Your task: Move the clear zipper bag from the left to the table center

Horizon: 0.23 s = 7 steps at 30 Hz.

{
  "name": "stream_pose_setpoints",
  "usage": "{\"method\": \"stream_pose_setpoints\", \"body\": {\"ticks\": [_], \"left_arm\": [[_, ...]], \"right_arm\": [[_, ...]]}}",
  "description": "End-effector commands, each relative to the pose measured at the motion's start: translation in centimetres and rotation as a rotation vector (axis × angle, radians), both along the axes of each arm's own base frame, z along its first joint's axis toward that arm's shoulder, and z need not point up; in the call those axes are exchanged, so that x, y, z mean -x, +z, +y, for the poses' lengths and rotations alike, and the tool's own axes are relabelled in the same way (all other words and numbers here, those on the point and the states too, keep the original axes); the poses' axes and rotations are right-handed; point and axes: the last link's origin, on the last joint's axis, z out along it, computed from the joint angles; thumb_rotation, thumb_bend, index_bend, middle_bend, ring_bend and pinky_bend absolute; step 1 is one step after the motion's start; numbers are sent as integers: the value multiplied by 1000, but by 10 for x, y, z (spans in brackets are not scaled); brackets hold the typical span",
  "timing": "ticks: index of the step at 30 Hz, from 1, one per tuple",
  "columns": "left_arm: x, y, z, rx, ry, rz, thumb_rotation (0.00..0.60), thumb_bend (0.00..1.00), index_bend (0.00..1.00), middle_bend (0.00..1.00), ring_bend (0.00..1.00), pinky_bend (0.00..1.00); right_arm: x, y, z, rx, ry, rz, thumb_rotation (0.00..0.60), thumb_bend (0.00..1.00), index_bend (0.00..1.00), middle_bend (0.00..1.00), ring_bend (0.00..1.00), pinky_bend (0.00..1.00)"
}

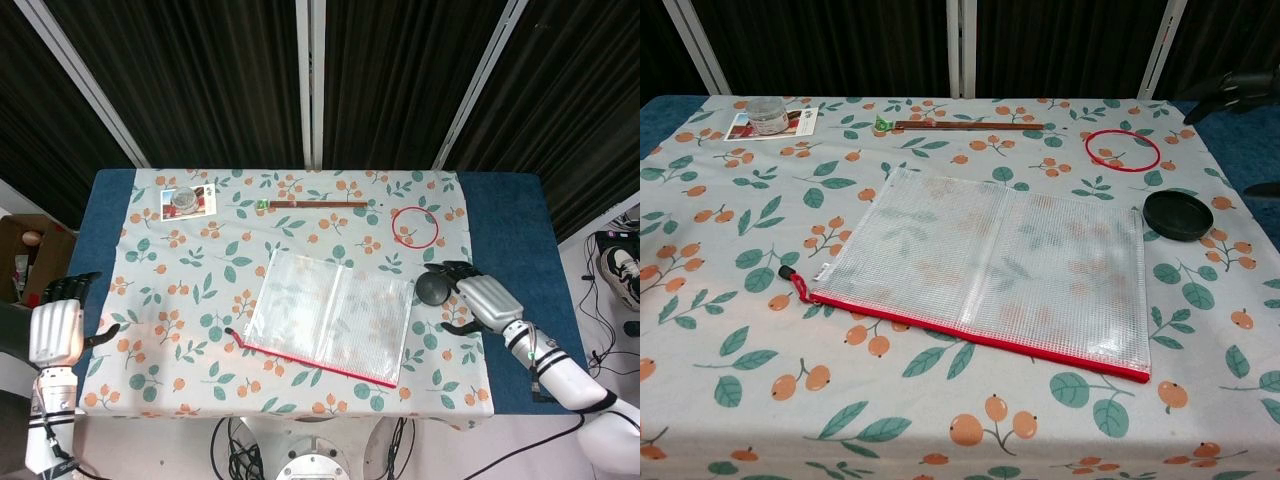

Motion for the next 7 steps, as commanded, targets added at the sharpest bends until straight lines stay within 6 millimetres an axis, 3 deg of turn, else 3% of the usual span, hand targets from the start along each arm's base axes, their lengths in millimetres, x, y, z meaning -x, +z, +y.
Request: {"method": "stream_pose_setpoints", "body": {"ticks": [1, 7], "left_arm": [[19, 12, -16, 28, 3, 43, 600, 0, 230, 234, 180, 173], [29, 27, -51, 19, 21, 81, 600, 0, 230, 233, 180, 171]], "right_arm": [[39, 23, 26, 295, -36, 62, 600, 176, 39, 123, 0, 0], [64, 43, 62, 409, -77, -5, 600, 176, 48, 128, 0, 0]]}}
